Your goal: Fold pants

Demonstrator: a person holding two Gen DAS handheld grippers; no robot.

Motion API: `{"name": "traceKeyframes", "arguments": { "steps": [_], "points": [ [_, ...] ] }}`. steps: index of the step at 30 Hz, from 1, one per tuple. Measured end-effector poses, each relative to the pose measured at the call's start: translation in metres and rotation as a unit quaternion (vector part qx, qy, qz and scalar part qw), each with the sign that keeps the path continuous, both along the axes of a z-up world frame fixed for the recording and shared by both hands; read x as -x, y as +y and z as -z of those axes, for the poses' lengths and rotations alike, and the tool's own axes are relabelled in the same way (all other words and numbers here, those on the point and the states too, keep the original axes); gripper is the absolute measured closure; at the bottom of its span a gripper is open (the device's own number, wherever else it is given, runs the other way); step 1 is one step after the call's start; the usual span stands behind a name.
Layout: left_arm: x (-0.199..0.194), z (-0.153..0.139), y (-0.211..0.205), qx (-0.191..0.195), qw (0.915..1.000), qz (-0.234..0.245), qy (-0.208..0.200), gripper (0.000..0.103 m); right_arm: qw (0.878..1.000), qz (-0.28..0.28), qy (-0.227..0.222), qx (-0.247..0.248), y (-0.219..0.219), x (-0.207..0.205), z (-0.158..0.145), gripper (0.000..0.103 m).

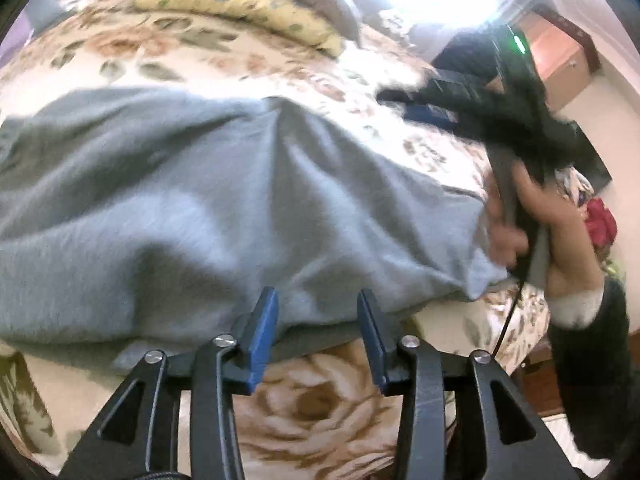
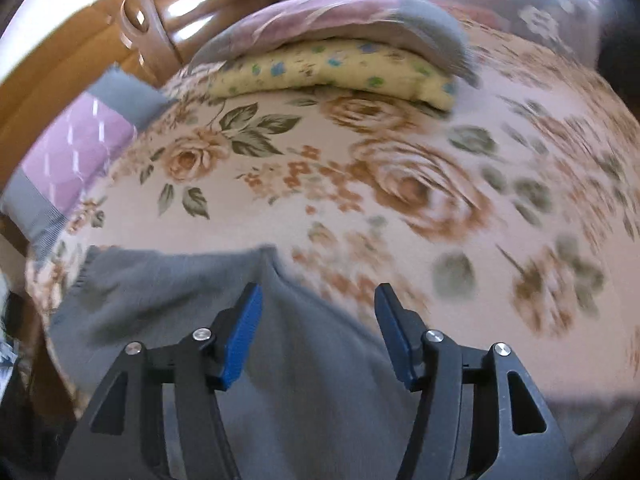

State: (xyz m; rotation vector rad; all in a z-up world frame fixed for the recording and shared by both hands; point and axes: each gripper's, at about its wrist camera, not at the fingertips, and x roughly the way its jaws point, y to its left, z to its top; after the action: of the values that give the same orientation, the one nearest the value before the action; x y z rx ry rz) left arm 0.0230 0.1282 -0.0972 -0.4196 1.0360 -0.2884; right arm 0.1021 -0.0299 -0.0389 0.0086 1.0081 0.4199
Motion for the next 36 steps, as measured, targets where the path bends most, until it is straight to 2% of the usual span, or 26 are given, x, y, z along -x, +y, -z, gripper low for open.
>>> {"name": "traceKeyframes", "arguments": {
  "steps": [7,13,18,25,29,32,36],
  "points": [
    [-0.023,-0.019,-0.059,-0.030,0.9969,0.071,-0.018,0.058,0.996,0.088,0.011,-0.033,-0.100,0.063,-0.005,0.043],
    [-0.048,-0.038,-0.119,-0.048,0.9874,0.148,-0.030,0.054,0.982,0.183,0.010,-0.054,-0.199,0.120,-0.006,0.043],
    [-0.070,-0.047,-0.188,-0.067,0.9703,0.230,-0.036,0.050,0.958,0.277,0.002,-0.077,-0.282,0.164,0.000,0.043],
    [-0.119,-0.041,-0.294,-0.096,0.9416,0.322,-0.027,0.048,0.895,0.427,-0.010,-0.124,-0.389,0.215,0.019,0.043],
    [-0.150,-0.032,-0.354,-0.110,0.9267,0.359,-0.017,0.048,0.873,0.460,-0.002,-0.165,-0.425,0.220,0.038,0.043],
    [-0.169,-0.025,-0.395,-0.116,0.9174,0.380,-0.011,0.048,0.869,0.456,-0.006,-0.190,-0.436,0.216,0.045,0.043],
    [-0.189,-0.012,-0.442,-0.122,0.9059,0.406,-0.004,0.045,0.878,0.434,0.004,-0.203,-0.440,0.198,0.054,0.043]
  ]
}}
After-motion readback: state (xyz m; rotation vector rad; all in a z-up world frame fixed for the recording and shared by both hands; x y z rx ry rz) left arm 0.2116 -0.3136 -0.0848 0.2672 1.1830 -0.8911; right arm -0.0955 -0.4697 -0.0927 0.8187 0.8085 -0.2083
